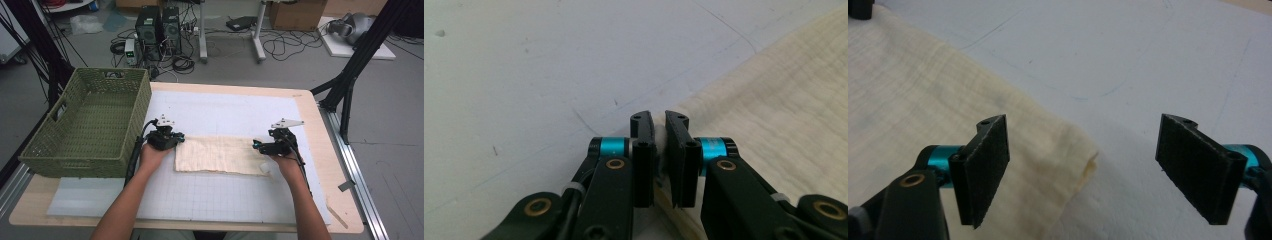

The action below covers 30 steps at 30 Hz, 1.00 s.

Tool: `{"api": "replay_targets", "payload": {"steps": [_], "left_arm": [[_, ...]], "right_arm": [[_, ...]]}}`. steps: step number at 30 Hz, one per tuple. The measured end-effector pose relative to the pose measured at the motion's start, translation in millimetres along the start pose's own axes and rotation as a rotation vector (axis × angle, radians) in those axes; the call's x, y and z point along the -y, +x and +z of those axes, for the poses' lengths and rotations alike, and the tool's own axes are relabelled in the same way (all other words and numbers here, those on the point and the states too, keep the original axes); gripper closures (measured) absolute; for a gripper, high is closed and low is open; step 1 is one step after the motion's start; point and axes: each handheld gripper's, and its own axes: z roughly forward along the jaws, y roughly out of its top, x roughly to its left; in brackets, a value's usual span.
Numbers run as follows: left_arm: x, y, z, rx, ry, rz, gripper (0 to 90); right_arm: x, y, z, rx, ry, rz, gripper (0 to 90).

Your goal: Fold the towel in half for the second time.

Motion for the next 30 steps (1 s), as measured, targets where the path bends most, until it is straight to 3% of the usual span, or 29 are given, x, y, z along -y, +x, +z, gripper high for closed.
{"api": "replay_targets", "payload": {"steps": [6,10,15,22,25,30], "left_arm": [[0.2,0.5,-0.2,0.001,0.0,-0.006,81.6],[0.3,0.9,-0.3,0.005,-0.003,-0.011,81.1],[0.3,1.9,-0.8,0.007,0.0,-0.013,81.0],[0.7,2.9,-1.5,0.016,-0.012,-0.029,81.5],[0.8,3.5,-2.4,0.021,-0.016,-0.028,81.9],[3.3,7.4,-8.2,0.04,-0.079,-0.092,83.4]], "right_arm": [[-2.9,-2.9,19.3,-0.029,0.058,0.003,36.5],[1.4,-3.2,28.4,-0.032,0.117,0.009,40.1],[1.5,-1.5,28.9,-0.028,0.125,0.004,48.7],[2.0,6.9,26.6,-0.072,0.118,-0.054,79.8],[3.8,6.4,26.0,-0.093,0.106,-0.043,83.7],[7.3,4.8,20.4,-0.075,0.079,-0.055,84.9]]}}
